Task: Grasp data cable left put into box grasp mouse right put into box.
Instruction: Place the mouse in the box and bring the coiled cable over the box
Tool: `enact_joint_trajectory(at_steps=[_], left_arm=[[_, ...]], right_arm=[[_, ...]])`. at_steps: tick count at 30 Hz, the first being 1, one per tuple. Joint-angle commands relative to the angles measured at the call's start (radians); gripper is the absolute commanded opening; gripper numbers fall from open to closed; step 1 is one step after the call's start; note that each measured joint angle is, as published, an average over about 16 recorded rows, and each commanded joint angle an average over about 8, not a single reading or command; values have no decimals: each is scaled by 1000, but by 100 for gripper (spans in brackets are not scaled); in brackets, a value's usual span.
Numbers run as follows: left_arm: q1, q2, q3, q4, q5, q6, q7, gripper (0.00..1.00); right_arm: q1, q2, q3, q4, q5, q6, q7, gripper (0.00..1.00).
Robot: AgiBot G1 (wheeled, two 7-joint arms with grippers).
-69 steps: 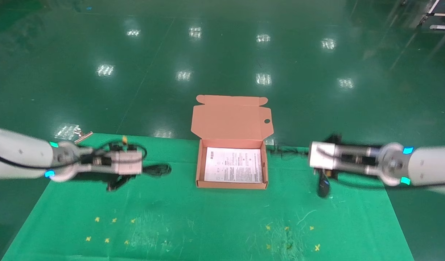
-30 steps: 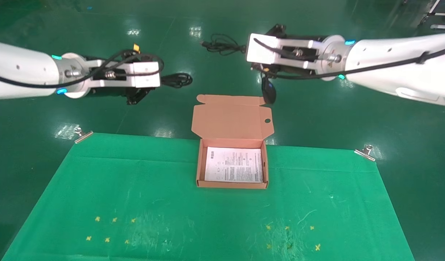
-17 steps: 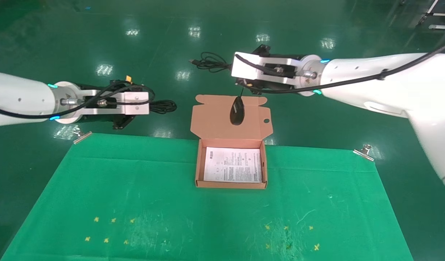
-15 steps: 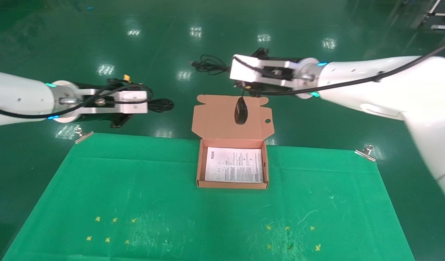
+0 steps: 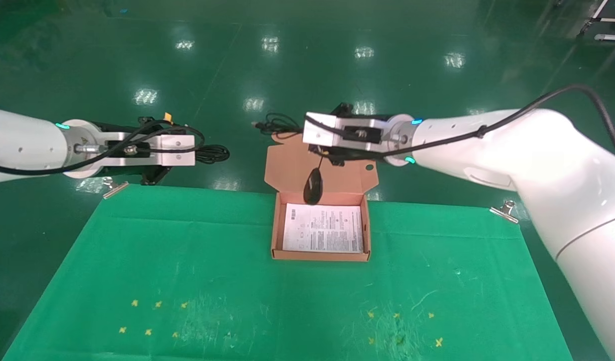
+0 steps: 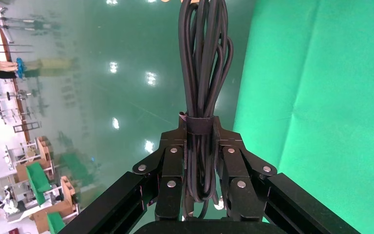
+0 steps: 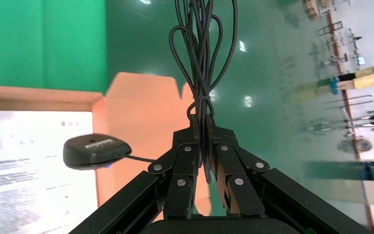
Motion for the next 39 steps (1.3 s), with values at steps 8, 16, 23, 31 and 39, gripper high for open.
enact_joint_trajectory(at_steps=[8,16,23,31,39], left_arm=[[2,-1,0,-7,4,2,-7,0],[2,-1,0,-8,5,2,-8,0],[2,-1,0,-8,5,2,-8,0],[2,-2,0,-9,5,3,-8,0],[3,-2,0,-9,6,3,-8,0]], right_arm=[[-33,-9,-87,8,53,17,20,0],[-64,-12,-163,14,150,50,94,0],[-86,-9,-209,-66,231,79,158,0],[-79,-9,-269,-137,249,85,179,67],[-77,-9,-283,-143,249,80,178,100]])
